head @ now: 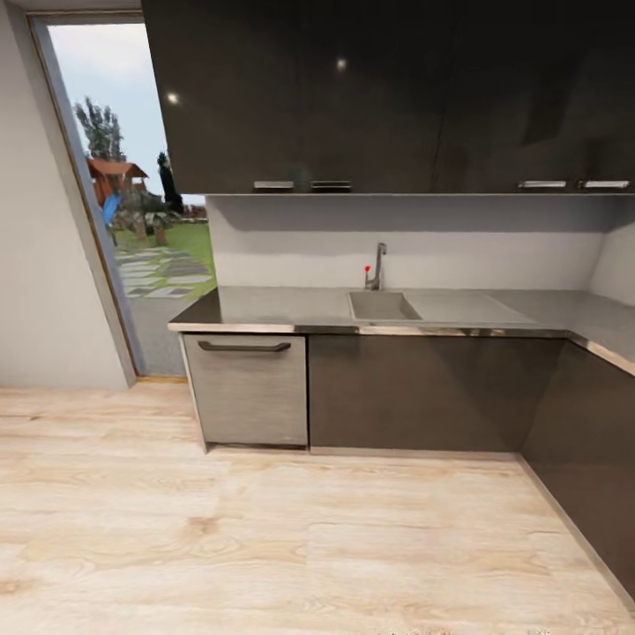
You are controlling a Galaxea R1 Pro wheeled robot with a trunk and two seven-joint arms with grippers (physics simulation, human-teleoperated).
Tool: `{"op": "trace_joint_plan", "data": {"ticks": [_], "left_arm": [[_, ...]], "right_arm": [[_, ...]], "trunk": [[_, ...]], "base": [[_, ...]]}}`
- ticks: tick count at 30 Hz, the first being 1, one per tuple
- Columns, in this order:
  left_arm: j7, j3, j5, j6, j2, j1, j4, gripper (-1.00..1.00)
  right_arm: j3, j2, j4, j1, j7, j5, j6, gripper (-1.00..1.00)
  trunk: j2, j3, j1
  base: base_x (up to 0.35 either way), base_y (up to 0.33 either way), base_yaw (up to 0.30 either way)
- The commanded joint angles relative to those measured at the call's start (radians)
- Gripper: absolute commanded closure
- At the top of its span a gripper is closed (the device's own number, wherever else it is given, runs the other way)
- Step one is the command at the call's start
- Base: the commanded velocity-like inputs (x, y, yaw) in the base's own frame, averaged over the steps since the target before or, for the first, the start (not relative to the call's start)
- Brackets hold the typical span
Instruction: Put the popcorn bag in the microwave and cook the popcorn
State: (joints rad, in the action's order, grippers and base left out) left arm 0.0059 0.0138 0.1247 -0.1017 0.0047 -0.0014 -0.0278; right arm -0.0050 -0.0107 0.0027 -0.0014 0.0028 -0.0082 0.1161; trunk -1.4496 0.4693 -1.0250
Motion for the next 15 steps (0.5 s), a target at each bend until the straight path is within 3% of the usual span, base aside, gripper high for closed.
{"op": "trace_joint_plan", "data": {"ticks": [1,15], "left_arm": [[0.000,0.000,0.007,-0.003,0.000,0.000,0.000,-1.00],[0.000,0.000,0.007,-0.002,-0.001,0.000,0.000,-1.00]], "right_arm": [[0.000,0.000,0.000,0.000,0.000,-0.001,0.004,-1.00],[0.000,0.000,0.000,0.000,0.000,-0.002,0.002,-1.00]], "trunk": [[0.000,0.001,0.000],[0.000,0.001,0.000]], "base": [[0.000,0.000,-0.290],[0.000,0.000,-0.290]]}}
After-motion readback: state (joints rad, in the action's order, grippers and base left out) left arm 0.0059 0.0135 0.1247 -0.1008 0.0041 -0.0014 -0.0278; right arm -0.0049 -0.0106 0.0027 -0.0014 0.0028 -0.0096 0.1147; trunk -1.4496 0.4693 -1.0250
